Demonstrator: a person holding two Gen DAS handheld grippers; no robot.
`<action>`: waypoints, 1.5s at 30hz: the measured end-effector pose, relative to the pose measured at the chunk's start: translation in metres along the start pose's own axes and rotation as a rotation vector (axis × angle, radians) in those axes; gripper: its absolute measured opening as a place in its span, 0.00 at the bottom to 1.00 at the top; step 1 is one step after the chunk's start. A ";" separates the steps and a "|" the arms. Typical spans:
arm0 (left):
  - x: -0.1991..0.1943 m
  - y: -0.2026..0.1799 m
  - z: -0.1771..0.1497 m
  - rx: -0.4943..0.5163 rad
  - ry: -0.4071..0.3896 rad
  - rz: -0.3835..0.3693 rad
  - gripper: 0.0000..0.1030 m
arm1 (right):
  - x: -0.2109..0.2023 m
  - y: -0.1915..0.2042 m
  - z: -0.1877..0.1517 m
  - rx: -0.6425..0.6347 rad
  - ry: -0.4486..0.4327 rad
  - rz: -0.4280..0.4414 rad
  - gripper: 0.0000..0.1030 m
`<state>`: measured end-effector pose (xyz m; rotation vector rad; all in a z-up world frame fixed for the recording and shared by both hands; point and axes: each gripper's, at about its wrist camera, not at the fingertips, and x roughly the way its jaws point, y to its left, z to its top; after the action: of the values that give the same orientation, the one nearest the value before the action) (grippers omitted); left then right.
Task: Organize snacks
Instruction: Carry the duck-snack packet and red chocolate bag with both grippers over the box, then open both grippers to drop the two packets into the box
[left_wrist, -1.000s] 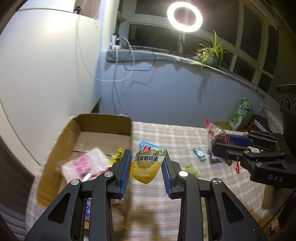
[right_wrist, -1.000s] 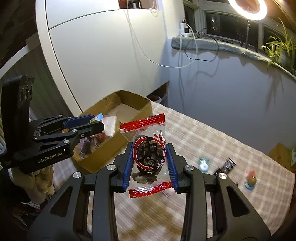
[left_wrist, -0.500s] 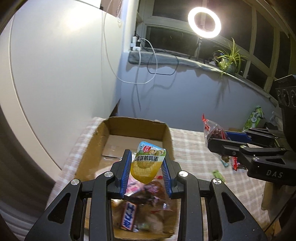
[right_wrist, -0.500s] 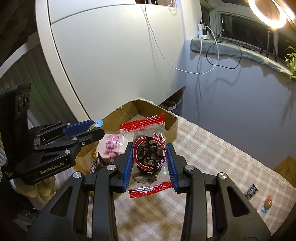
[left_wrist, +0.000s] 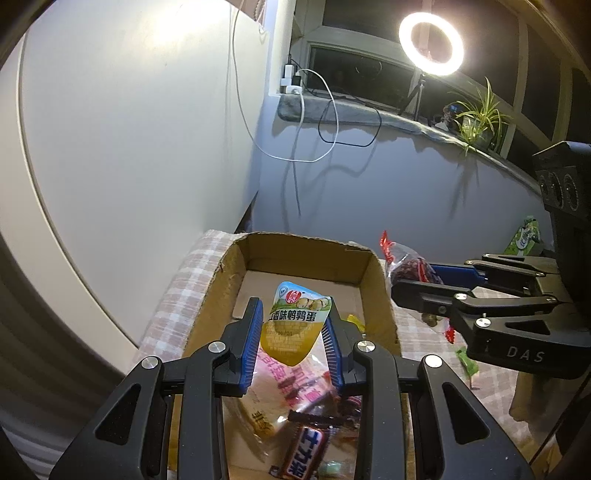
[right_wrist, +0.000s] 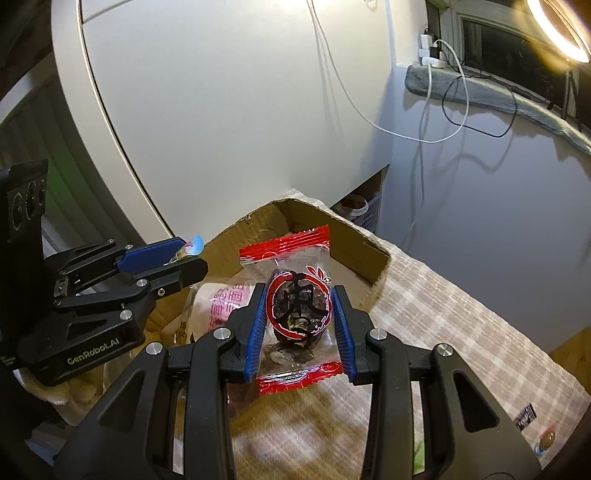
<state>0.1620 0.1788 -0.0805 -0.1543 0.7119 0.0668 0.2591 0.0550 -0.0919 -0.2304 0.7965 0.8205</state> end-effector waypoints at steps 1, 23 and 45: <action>0.001 0.002 0.000 -0.004 0.002 0.001 0.29 | 0.003 0.001 0.001 -0.002 0.003 0.001 0.35; 0.006 0.014 0.002 -0.021 0.024 0.039 0.55 | 0.029 0.003 0.012 0.000 0.009 -0.005 0.63; -0.031 -0.021 -0.005 0.002 -0.028 -0.004 0.65 | -0.065 -0.042 -0.023 0.086 -0.079 -0.123 0.84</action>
<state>0.1384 0.1573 -0.0614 -0.1528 0.6839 0.0643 0.2506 -0.0209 -0.0660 -0.1673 0.7346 0.6742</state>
